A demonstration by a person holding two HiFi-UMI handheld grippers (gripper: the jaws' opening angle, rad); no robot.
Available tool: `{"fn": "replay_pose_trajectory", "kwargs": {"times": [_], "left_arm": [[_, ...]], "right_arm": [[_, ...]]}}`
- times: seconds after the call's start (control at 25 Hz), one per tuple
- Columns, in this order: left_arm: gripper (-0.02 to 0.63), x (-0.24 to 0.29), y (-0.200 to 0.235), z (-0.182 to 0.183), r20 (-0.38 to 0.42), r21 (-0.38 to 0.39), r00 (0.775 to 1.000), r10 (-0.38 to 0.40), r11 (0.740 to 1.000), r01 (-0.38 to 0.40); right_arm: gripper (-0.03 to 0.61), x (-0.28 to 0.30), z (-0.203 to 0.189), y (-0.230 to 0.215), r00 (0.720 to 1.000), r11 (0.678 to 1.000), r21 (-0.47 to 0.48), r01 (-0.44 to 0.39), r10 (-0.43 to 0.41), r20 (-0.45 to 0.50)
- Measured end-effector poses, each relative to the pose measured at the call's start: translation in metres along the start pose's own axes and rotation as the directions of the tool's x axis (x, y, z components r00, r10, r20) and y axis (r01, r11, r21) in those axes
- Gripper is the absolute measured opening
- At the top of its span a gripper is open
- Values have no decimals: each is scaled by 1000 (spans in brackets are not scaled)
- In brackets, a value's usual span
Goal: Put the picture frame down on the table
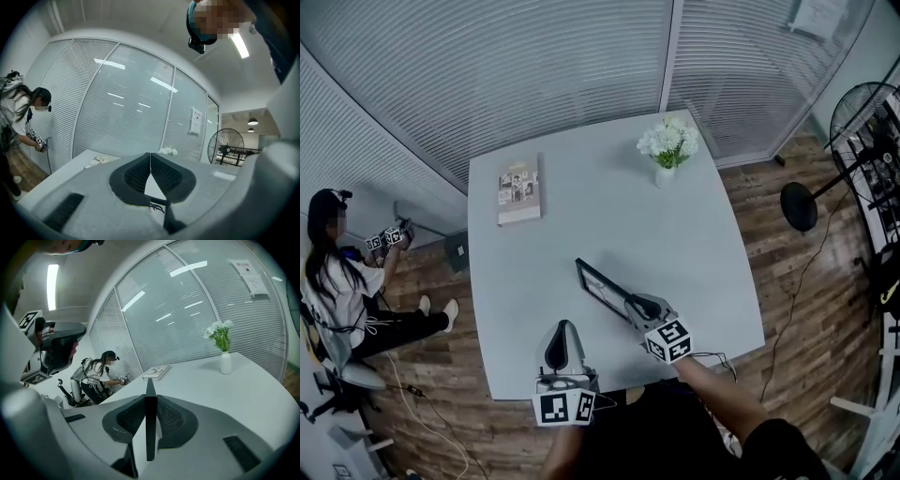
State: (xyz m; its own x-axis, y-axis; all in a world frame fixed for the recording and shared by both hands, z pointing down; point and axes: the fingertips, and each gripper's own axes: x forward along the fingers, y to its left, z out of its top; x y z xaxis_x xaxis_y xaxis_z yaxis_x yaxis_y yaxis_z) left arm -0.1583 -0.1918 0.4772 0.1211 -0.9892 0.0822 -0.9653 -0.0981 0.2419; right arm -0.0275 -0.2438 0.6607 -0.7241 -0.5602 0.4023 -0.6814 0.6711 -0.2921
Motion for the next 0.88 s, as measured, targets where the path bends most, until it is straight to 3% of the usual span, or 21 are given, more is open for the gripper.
{"fn": "replay_pose_trajectory", "kwargs": {"times": [0.88], "left_arm": [[20, 25, -8, -13, -40, -6, 999, -18, 1000, 18]], "right_arm": [[86, 27, -27, -58, 997, 999, -22, 49, -51, -62]]}}
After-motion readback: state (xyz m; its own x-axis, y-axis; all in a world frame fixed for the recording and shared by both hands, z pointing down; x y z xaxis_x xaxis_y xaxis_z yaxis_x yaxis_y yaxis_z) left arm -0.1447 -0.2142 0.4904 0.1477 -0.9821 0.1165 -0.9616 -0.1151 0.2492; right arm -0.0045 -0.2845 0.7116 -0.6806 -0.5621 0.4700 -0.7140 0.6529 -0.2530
